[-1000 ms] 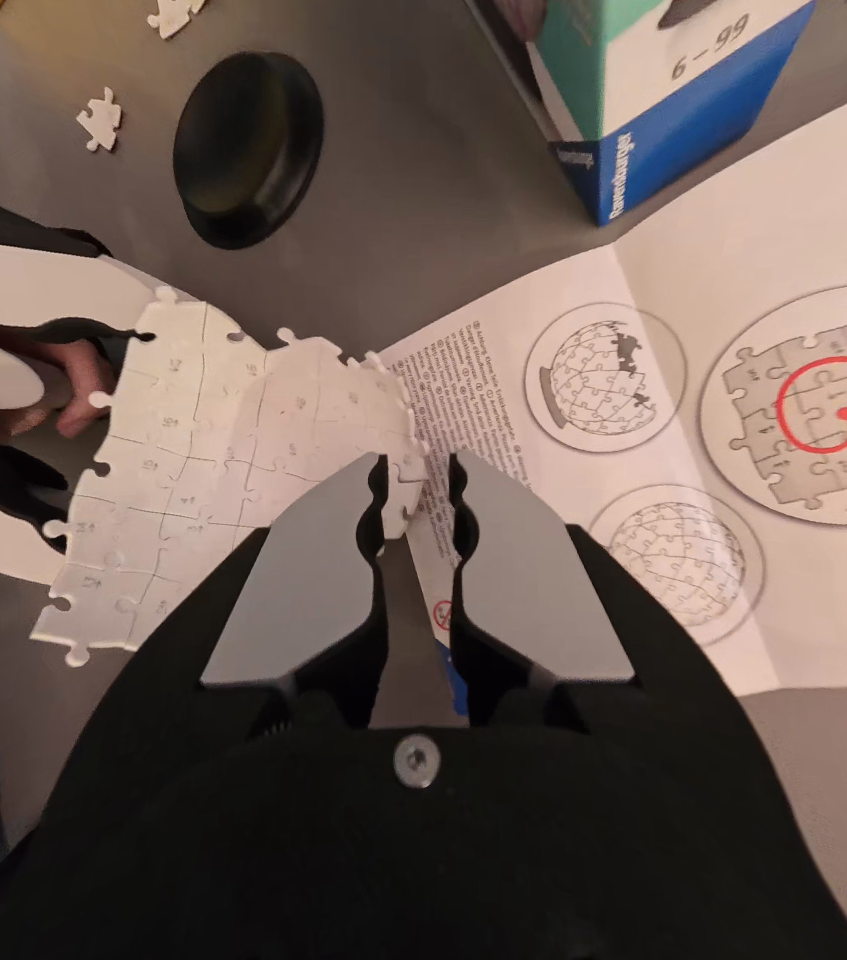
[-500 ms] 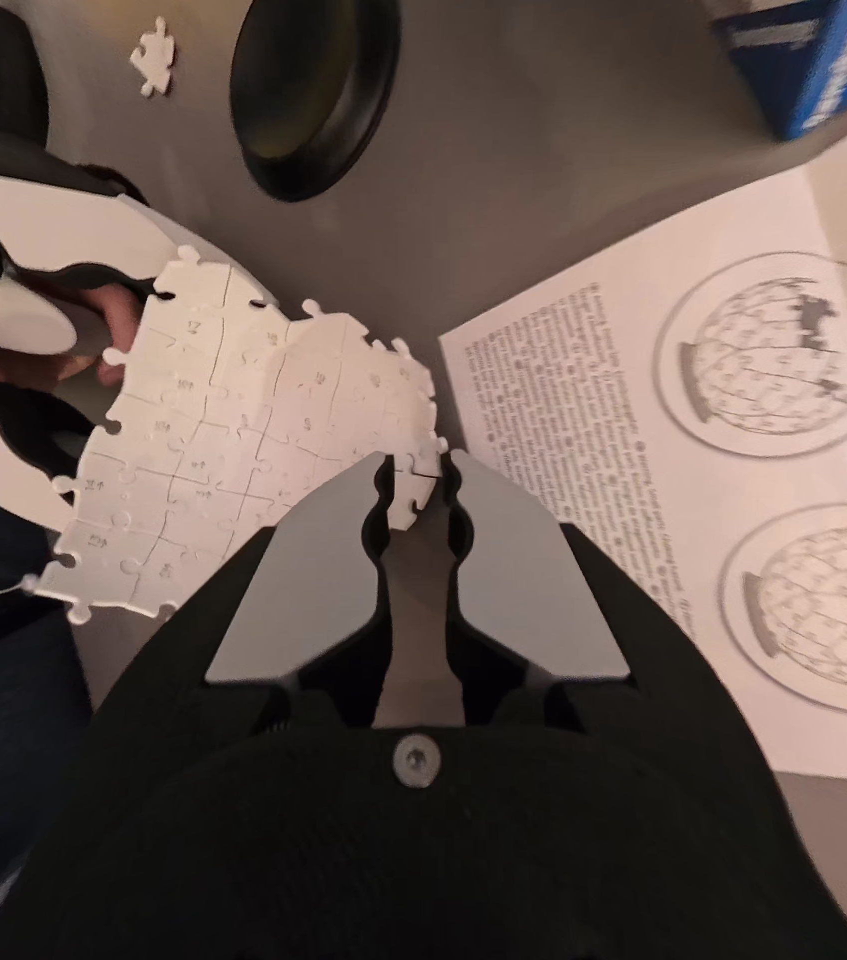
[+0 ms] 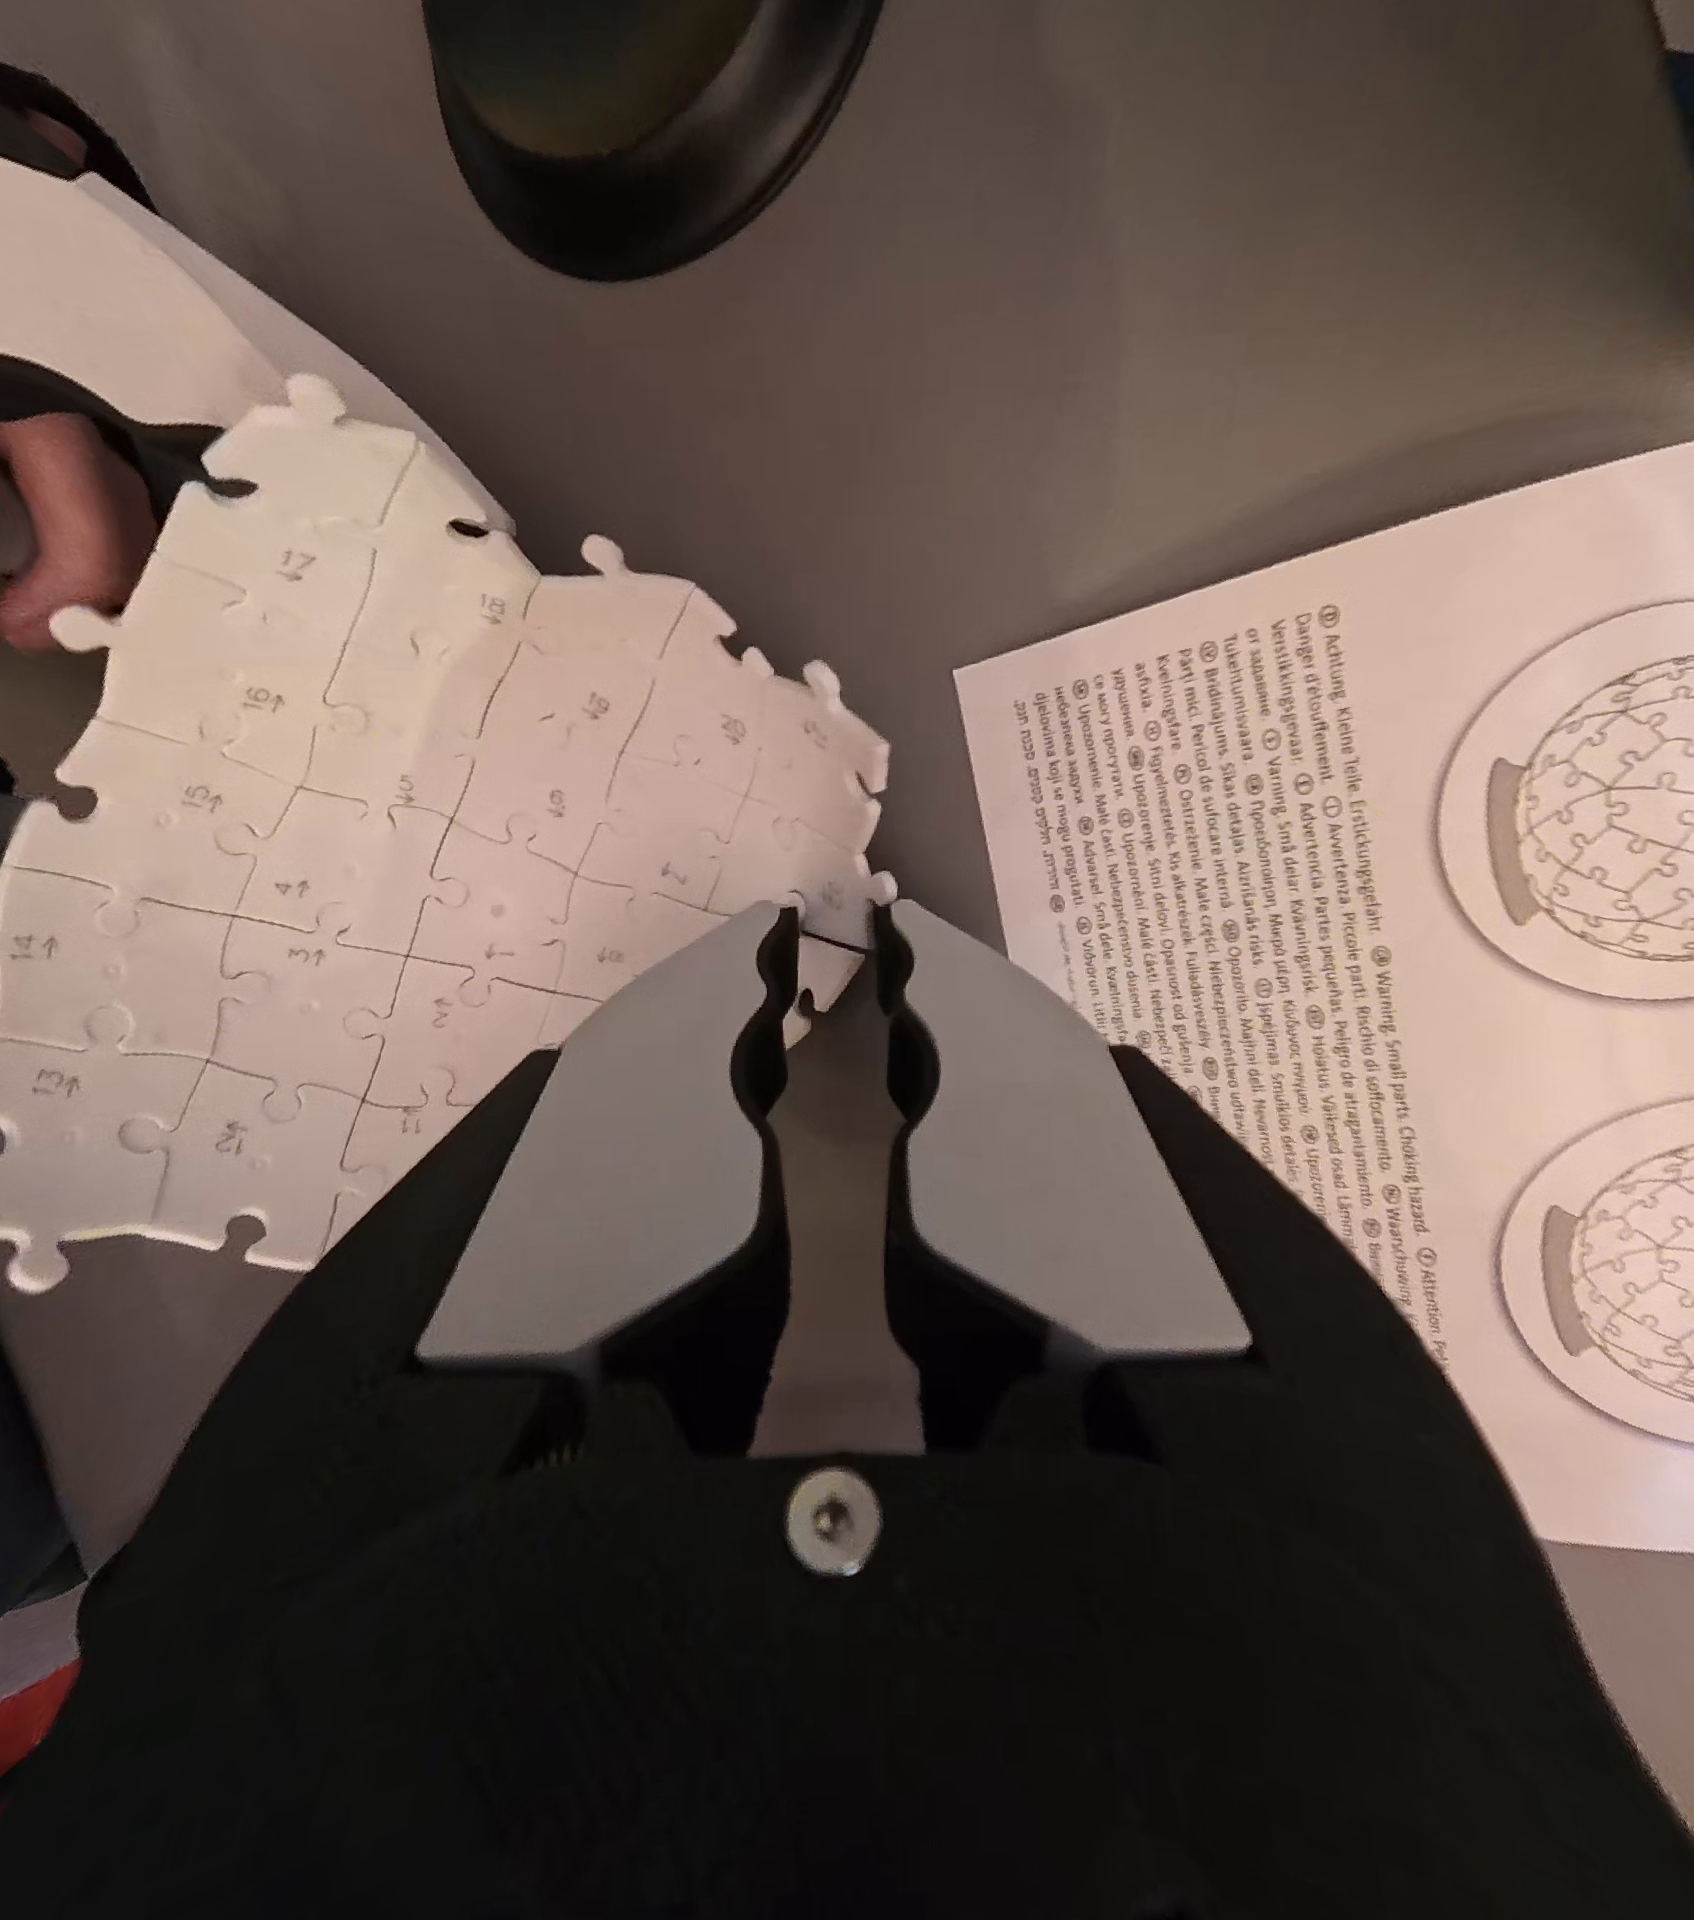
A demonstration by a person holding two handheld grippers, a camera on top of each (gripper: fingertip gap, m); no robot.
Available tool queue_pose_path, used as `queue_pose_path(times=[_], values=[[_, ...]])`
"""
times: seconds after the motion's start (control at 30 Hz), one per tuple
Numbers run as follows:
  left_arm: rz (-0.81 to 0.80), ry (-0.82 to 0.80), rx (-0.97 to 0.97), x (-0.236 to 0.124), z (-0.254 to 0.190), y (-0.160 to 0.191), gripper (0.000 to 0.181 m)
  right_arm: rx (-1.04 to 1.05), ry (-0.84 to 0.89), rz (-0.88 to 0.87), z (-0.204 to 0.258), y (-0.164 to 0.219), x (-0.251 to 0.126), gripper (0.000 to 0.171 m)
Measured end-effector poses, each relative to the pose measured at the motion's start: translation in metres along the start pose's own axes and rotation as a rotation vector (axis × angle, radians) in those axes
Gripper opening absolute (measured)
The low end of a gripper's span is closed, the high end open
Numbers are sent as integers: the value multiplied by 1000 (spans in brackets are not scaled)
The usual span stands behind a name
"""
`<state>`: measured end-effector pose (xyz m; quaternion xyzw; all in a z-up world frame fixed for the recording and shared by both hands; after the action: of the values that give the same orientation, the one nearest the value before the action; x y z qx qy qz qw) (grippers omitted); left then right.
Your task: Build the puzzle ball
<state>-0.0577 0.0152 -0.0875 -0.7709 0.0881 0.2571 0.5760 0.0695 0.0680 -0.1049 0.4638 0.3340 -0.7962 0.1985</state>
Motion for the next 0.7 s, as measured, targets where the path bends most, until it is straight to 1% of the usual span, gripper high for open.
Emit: queue_pose_path(times=[0.7], values=[[-5,13,-3,2,-2,-2,97,-46,77,59,5,-3,1,17]])
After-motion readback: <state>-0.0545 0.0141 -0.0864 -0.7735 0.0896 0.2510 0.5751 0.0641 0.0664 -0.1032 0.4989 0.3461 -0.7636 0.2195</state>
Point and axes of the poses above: each gripper's, where its closed fingertips meet, x out along the fingers, y out of its underside, z = x × y across the jaws, the point moved 6 cm from there along -x, back along the fingers, and after that the axes turned 3 degrees about z, right-handed, at the moved point
